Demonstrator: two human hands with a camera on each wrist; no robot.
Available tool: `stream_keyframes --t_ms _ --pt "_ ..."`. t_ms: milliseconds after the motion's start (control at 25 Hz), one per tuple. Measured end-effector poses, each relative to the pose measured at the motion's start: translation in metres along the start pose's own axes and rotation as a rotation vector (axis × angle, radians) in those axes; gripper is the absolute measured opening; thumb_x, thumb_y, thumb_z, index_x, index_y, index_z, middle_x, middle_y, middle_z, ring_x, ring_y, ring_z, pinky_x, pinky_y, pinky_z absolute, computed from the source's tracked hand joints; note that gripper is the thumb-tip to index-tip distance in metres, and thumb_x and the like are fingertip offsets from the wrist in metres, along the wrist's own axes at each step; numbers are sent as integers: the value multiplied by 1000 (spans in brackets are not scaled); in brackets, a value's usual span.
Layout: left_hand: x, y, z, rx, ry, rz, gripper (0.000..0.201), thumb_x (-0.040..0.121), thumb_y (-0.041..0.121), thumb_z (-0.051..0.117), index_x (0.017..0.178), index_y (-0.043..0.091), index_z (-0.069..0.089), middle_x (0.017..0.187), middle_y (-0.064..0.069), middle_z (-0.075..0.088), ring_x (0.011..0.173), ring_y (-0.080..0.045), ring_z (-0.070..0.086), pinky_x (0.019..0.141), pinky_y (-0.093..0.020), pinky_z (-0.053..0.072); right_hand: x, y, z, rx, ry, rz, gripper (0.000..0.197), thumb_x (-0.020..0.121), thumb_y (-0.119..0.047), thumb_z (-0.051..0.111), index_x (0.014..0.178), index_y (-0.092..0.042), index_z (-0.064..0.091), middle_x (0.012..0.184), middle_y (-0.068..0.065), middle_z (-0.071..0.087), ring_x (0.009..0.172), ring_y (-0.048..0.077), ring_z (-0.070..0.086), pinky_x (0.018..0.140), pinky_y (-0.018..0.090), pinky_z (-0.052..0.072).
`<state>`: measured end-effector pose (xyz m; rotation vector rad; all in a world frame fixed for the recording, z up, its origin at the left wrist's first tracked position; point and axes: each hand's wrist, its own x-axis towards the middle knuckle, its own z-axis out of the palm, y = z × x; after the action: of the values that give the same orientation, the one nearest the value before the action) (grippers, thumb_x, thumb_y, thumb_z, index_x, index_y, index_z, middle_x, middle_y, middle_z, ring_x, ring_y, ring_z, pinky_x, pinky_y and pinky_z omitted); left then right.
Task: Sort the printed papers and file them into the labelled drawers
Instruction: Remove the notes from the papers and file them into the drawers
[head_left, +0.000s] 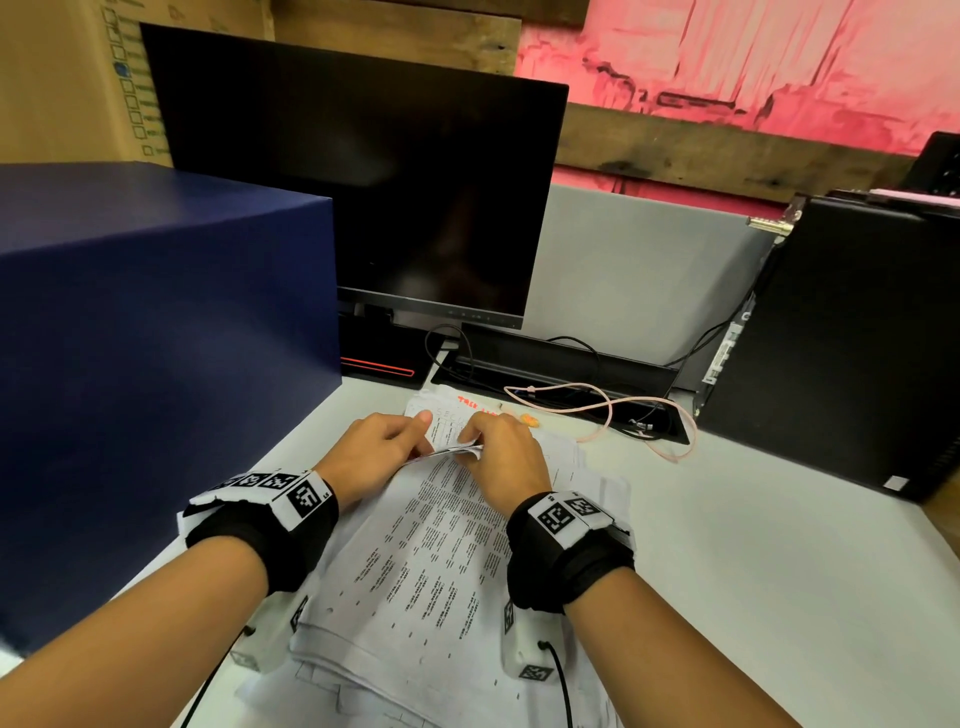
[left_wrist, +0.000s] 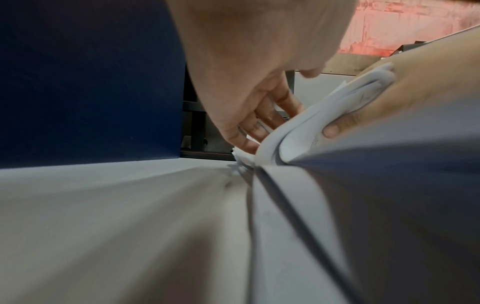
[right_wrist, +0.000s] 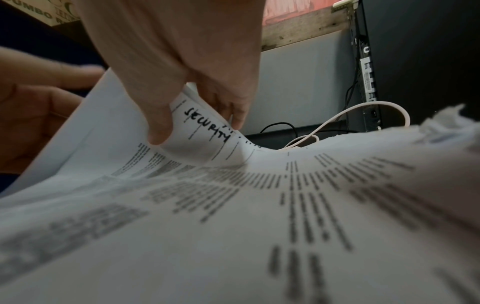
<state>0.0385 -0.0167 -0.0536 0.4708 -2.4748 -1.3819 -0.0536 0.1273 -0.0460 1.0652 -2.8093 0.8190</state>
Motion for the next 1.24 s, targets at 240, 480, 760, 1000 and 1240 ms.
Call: stream_keyframes --t_ms 240,480,760,1000,1240 --pt "-7 7 0 64 -89 59 63 81 70 45 93 13 69 87 1 71 82 -11 66 81 -33 51 -1 0 -2 -86 77 -14 19 85 -33 70 96 -18 68 112 4 50 110 21 42 89 30 41" --pt "6 -7 0 377 68 9 36 101 34 39 91 11 64 100 -10 62 102 -30 56 85 -36 44 1 -3 1 -55 41 5 15 83 -28 73 87 -17 65 96 5 65 98 24 55 80 34 49" --pt "12 -15 0 464 224 93 27 93 14 51 111 21 70 128 10 60 122 -14 38 104 -21 31 1 -3 2 -28 14 17 23 84 -29 72 77 -23 51 93 5 65 96 25 55 80 36 50" --pt "11 -18 2 408 132 -11 36 93 20 51 129 21 58 128 -8 55 123 -17 47 103 -27 37 2 -2 3 -8 5 18 22 83 -27 73 77 -24 52 94 5 66 97 25 56 82 37 50" --pt "7 -12 0 392 168 33 31 92 14 52 117 27 63 116 -3 58 108 -18 56 93 -24 43 2 -2 2 -14 4 17 23 83 -28 73 78 -24 51 96 4 65 97 25 56 83 37 50"
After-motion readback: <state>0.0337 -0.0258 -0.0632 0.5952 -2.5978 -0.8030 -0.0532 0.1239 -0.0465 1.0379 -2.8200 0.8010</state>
